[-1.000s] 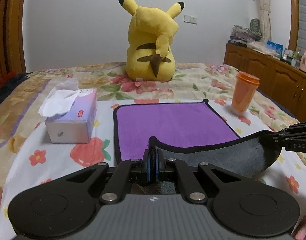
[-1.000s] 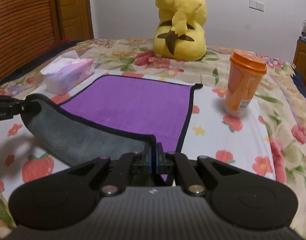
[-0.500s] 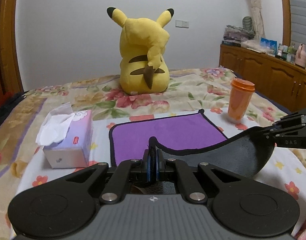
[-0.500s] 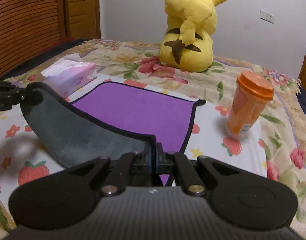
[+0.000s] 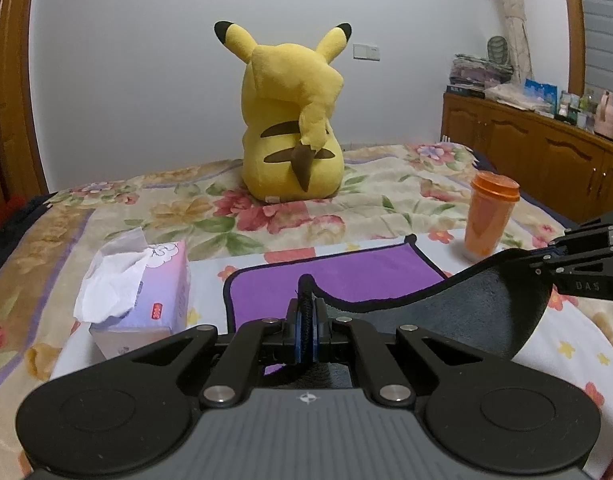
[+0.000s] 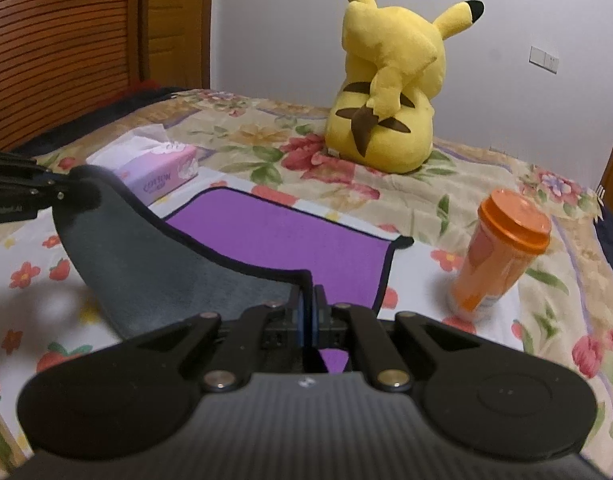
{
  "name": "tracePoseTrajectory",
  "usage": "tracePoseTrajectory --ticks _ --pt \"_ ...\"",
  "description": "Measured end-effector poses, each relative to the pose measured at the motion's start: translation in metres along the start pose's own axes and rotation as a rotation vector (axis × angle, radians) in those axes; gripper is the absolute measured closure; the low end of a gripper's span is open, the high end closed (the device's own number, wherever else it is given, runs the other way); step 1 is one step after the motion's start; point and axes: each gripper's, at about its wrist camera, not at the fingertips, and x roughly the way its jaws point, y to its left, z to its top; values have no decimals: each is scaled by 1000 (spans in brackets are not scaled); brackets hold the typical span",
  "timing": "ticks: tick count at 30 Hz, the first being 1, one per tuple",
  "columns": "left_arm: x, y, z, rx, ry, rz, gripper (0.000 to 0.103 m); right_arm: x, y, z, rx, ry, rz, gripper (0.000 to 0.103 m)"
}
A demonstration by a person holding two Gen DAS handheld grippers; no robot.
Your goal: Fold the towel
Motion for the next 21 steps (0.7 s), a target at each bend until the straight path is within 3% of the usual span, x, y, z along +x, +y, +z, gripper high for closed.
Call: tracePoseTrajectory --ticks 21 --pt "37 23 21 6 -28 46 95 22 -12 22 -23 -44 -47 99"
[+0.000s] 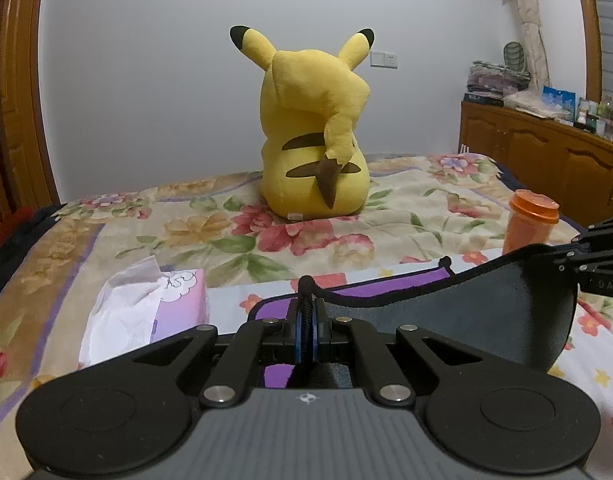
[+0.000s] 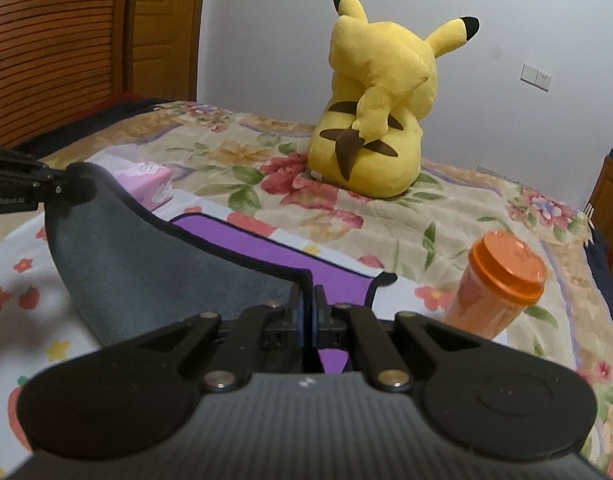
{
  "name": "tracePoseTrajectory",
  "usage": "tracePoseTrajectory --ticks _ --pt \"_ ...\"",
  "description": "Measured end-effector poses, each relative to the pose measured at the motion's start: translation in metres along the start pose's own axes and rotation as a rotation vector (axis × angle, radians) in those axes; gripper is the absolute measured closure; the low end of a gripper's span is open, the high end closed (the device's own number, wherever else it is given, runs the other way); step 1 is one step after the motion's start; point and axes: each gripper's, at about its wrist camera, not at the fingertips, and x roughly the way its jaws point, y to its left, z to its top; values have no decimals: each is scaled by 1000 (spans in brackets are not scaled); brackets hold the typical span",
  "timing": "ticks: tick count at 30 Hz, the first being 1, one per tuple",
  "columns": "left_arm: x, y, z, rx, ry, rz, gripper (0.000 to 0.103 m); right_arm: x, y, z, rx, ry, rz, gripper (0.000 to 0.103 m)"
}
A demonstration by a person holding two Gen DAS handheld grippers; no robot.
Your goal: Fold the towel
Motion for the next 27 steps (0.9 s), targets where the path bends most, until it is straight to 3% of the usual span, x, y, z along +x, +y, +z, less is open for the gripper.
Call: tracePoseTrajectory --ticks 27 --pt "69 9 14 2 -83 79 95 63 -21 15 -25 -66 -120 99"
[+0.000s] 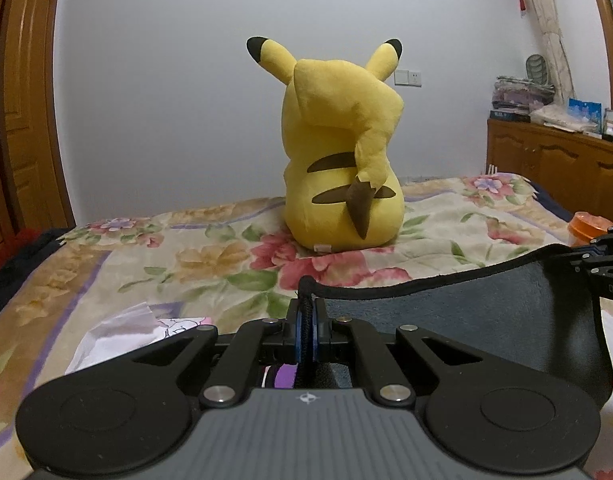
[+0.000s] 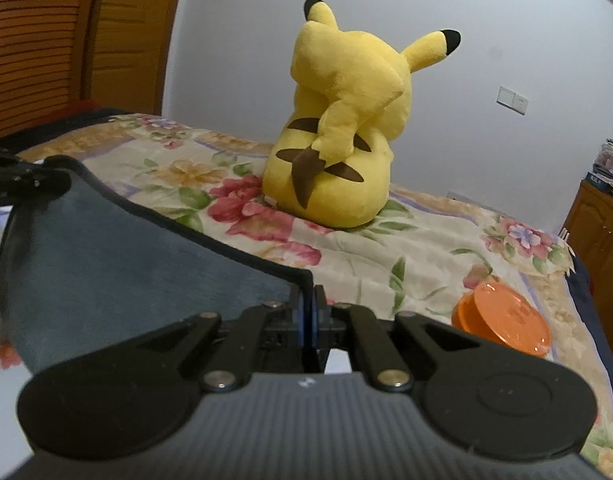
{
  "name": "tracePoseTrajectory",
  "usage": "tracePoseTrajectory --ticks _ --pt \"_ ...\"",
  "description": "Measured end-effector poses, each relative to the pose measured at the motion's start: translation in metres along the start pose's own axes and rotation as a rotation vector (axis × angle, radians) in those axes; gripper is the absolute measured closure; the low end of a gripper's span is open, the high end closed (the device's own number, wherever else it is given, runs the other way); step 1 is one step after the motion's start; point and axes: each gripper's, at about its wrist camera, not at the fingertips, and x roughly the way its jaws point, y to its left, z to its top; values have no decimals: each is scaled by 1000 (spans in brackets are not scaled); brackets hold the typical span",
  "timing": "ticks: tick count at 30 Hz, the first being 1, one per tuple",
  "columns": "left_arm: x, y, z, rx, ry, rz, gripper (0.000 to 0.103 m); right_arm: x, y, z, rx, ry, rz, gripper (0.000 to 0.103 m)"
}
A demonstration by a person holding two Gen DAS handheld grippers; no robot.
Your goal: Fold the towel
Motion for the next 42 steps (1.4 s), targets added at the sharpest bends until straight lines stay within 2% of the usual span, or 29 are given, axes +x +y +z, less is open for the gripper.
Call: tracePoseTrajectory --ticks 18,26,29,30,33,34,35,38,42 --pt "59 -3 -23 54 108 32 95 52 13 -22 -46 63 -32 99" --pt "72 -6 -27 60 156 38 92 67 19 -30 -57 106 -43 99" --pt "74 -6 -28 61 172 44 87 68 19 -31 -49 116 -48 97" --pt "74 -5 -28 59 177 42 82 68 19 -31 -45 118 -55 94" --pt "71 -5 -27 59 174 44 59 66 18 -32 -41 122 -72 73" --pt "68 -4 -27 63 167 50 54 64 17 -32 -41 117 -77 57" --pt "66 -4 -26 63 161 52 53 62 17 -32 -36 111 -75 53" --pt "61 -3 -22 56 165 43 50 56 15 -30 -22 111 -72 53" --pt "49 -6 -17 52 167 32 38 42 15 -27 24 102 -48 53"
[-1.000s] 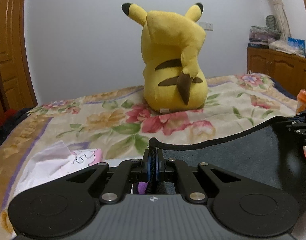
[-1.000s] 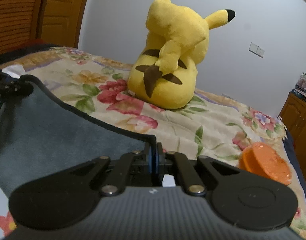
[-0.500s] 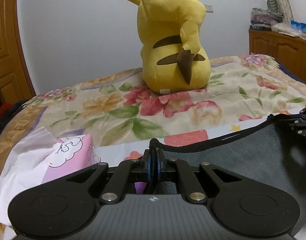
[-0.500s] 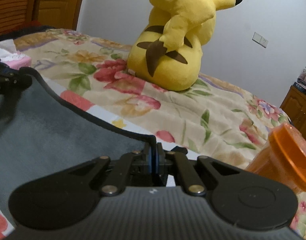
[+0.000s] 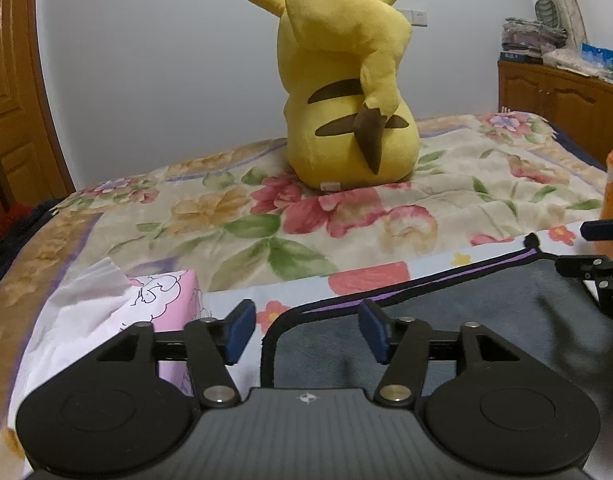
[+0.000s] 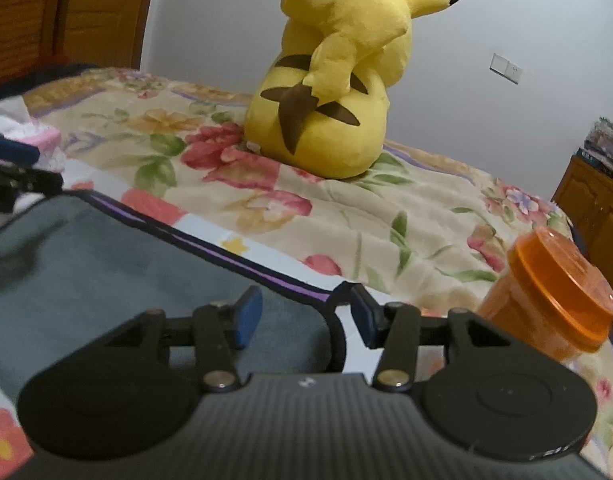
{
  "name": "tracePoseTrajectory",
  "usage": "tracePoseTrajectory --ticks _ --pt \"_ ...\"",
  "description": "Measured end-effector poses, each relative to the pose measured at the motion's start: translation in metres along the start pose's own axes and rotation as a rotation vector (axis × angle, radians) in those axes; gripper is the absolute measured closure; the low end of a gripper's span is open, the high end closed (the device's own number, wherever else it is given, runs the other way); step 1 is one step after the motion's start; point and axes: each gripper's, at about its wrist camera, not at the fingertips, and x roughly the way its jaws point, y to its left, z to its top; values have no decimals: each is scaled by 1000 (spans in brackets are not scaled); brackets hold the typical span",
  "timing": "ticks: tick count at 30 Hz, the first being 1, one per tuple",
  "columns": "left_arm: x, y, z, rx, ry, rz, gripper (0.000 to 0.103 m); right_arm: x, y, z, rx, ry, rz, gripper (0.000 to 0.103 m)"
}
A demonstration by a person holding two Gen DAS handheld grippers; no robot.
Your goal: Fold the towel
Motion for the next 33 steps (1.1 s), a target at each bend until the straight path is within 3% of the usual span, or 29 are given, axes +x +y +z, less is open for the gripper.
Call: tracePoseTrajectory --ticks 12,15,17,21,22,33 --pt "-62 -18 5 -8 -12 -41 28 -63 6 -6 99 -13 56 46" --pt "-80 -18 3 -38 -18 -40 20 -80 9 -5 82 -29 55 33" --pt "-91 -19 1 -39 -20 -34 16 -92 8 -5 82 -42 58 16" --pt "-114 -19 -2 -57 -53 -26 0 -112 7 -3 83 -60 55 8" --pt "-119 -19 -2 -61 -64 -22 0 -116 7 -3 88 -62 54 2" --pt "-162 -27 9 -63 -105 16 0 -147 5 -5 121 -75 72 0"
